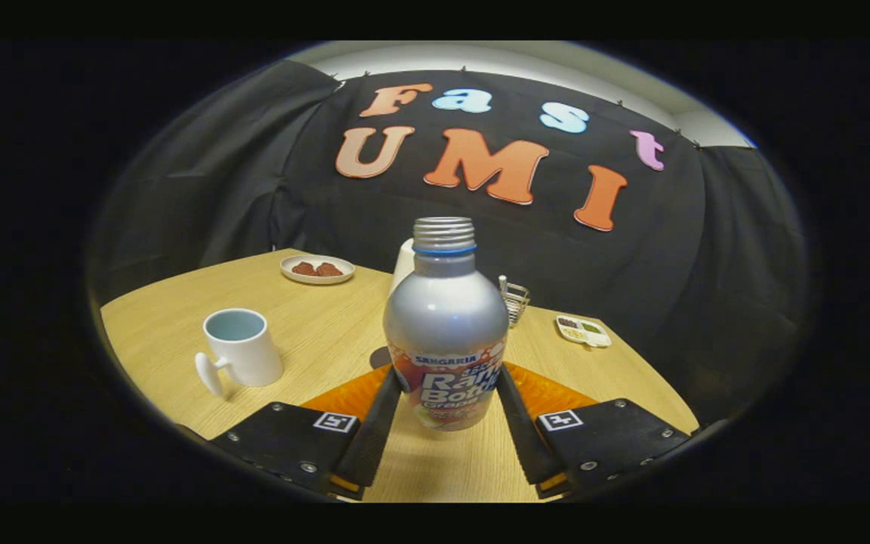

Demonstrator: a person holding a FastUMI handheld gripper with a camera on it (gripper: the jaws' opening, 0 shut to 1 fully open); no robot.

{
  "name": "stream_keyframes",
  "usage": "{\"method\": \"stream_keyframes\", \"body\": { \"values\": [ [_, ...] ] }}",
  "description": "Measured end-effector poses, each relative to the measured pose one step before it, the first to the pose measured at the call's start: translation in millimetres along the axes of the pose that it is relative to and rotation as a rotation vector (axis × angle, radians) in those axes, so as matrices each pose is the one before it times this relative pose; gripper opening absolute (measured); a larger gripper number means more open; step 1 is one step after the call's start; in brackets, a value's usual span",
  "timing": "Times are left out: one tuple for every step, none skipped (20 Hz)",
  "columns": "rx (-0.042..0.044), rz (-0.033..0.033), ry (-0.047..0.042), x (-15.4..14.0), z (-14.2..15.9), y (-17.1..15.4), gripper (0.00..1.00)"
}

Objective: Take the bottle from table, then pour the juice into the cup, finally place the bottle on the coaster

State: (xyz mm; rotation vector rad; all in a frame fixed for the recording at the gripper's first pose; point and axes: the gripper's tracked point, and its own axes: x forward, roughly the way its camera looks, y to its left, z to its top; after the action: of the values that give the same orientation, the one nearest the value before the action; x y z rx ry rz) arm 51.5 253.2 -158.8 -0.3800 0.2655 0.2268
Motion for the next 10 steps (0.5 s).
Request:
{"method": "stream_keyframes", "body": {
  "values": [
    [-0.02332,-0.00068,-0.00206,0.95,2.11,4.44,0.72],
    [-0.02486,-0.00172,-0.00192,0.02,2.31,4.83,0.72],
    [-0.02871,-0.00214,-0.00366,0.3,4.04,4.46,0.72],
    [-0.0305,-0.00293,-0.00443,-0.36,4.03,3.68,0.73],
    [-0.03149,0.00006,-0.00717,0.98,4.97,4.82,0.73],
    [-0.0318,0.00012,-0.00742,0.59,6.08,5.01,0.73],
    [-0.03096,-0.00062,-0.00723,1.17,5.6,3.98,0.73],
    [-0.02971,-0.00204,-0.00582,1.64,5.35,4.04,0.73],
    [-0.0298,-0.00214,-0.00296,2.48,4.19,3.4,0.73],
    [-0.03059,-0.00111,-0.00235,2.78,3.75,4.37,0.73]
  ]
}}
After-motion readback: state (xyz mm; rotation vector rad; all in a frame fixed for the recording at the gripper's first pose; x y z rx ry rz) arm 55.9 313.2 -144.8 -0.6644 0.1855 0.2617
